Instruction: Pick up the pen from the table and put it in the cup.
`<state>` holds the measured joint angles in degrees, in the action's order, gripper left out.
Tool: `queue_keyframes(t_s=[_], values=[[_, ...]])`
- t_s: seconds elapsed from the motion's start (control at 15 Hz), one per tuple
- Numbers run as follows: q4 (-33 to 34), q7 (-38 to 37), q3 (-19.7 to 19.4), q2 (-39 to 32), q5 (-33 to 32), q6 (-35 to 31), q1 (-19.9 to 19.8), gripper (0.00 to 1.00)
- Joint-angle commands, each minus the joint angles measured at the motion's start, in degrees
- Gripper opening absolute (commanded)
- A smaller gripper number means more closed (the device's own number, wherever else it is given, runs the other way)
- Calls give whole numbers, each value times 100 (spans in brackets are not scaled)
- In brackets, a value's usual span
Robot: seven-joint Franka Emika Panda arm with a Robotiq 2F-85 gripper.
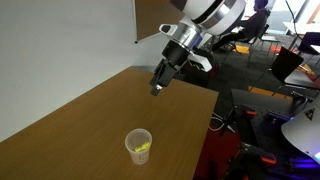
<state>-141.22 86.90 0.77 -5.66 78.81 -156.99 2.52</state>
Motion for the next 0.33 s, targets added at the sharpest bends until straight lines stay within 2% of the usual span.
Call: queue_keyframes(t_s=[0.0,0.13,0.27], values=[[-38,-421,1,4,-292,17,0,100],[-55,-865,7,22,-568,28,4,100],[-55,-873,8,31,-571,29,5,100]])
